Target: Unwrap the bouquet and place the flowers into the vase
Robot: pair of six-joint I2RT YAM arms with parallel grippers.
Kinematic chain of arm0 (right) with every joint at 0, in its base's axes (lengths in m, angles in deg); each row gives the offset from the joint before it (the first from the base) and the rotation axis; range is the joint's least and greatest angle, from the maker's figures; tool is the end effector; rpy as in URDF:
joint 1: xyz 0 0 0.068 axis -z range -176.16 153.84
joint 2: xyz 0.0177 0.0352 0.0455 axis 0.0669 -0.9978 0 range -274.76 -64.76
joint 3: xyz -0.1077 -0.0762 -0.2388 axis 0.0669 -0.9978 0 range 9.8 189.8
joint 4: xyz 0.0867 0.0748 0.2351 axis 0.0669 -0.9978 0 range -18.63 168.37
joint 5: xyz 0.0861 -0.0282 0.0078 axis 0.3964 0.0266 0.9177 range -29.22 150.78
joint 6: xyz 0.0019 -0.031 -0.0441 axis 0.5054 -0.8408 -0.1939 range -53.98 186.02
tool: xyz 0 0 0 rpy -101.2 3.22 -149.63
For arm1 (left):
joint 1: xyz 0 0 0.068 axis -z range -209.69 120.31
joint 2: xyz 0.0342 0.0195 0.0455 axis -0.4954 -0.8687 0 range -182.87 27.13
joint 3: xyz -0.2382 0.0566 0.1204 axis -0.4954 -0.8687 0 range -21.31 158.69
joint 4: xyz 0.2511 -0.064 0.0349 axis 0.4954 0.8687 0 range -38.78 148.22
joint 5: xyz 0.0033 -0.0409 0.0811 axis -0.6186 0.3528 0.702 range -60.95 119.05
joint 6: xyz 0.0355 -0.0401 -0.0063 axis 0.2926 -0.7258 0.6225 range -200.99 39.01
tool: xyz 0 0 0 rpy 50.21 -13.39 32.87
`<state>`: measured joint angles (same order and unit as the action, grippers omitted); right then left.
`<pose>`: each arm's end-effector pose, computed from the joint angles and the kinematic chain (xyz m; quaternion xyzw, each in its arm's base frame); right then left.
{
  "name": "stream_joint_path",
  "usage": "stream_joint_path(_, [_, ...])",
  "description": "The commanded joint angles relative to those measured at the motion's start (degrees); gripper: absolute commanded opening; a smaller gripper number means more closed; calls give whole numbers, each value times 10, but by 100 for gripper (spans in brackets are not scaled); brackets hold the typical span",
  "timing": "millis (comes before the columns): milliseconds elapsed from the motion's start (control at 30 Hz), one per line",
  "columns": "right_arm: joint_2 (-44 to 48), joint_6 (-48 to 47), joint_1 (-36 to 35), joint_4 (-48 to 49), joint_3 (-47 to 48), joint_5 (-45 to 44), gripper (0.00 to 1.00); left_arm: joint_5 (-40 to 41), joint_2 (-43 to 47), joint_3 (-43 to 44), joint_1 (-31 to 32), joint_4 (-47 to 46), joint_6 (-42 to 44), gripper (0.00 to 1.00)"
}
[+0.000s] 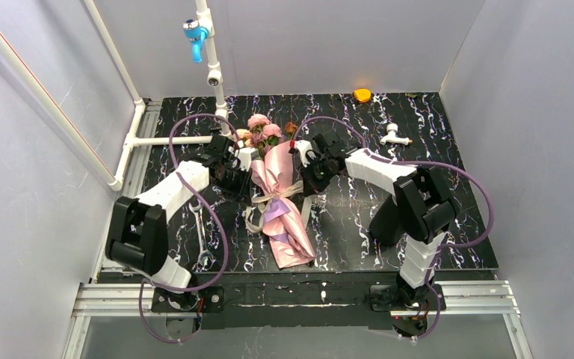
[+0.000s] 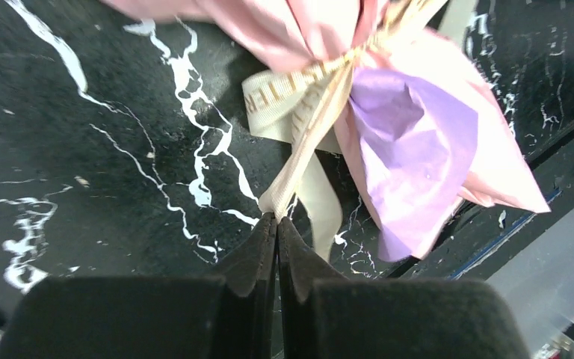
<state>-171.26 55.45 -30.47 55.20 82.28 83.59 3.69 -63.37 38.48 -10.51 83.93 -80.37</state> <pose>0.3140 0.2310 0.1896 -0.4105 0.8478 0.2426 0.2319 0.2888 -0.1167 0.2091 0.2130 0.9267 -0.2470 0.1870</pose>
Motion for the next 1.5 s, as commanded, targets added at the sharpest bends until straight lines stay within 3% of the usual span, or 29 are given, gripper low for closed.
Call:
stream_joint_path(0, [39, -19, 10, -39, 23, -4, 1, 32, 58, 29, -4, 45, 34, 0])
stream_joint_path(300, [46, -54, 15, -64, -2, -28, 1, 95, 57, 17, -7, 45, 90, 0])
stream_joint_path(533, [36, -61, 15, -61, -15, -10, 1, 19, 91, -27, -2, 10, 173, 0])
stream_joint_path(633, [32, -63, 15, -58, -17, -14, 1, -80, 103, -31, -1, 33, 262, 0])
stream_joint_path(733, [28, -68, 15, -61, -16, -18, 1, -162, 117, -32, -1, 52, 325, 16])
stream_joint_path(900, [22, -74, 15, -66, -19, -18, 1, -154, 92, -16, -17, 12, 337, 30])
stream_joint_path(1133, [17, -78, 15, -65, -22, -13, 1, -137, 51, -47, -26, -109, 431, 39])
stream_joint_path(1467, [14, -75, 16, -63, -31, 11, 1, -121, -52, -6, 8, -101, 523, 50])
